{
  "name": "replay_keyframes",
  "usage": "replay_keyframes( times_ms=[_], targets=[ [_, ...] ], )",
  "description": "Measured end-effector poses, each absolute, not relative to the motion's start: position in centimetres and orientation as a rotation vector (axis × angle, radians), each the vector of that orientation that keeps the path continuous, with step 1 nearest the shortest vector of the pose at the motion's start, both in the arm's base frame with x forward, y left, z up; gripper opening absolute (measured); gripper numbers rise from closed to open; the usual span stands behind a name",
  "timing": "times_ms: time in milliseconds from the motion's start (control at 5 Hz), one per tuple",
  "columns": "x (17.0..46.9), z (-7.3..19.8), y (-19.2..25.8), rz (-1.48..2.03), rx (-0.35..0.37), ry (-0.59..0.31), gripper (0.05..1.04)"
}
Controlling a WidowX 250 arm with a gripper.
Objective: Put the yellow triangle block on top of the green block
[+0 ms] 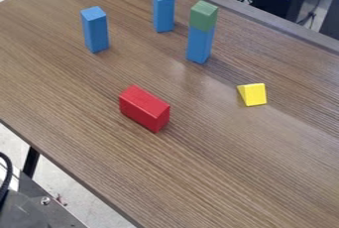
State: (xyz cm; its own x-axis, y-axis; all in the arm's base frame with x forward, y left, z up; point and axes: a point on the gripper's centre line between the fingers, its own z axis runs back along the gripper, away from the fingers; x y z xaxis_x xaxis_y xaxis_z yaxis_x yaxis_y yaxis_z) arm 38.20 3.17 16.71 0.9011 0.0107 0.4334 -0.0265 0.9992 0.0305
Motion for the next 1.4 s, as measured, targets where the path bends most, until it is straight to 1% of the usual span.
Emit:
replay_keyframes(
  times_ms=[200,400,600,800,1000,1200,1400],
  targets=[
    [38.0,15.2,3.0,0.021,0.028,-0.404,0.999],
    [37.2,15.4,2.7,0.054,-0.026,-0.379,0.999],
    [36.0,17.4,3.2,0.093,-0.051,-0.410,0.999],
    [34.6,18.7,2.6,0.135,-0.057,-0.436,0.999],
    [34.3,18.4,-0.3,0.259,-0.059,-0.419,0.999],
    [34.4,16.1,-4.7,0.466,0.006,-0.327,0.999],
    [34.5,13.2,-8.2,0.690,0.010,-0.288,0.999]
  ],
)
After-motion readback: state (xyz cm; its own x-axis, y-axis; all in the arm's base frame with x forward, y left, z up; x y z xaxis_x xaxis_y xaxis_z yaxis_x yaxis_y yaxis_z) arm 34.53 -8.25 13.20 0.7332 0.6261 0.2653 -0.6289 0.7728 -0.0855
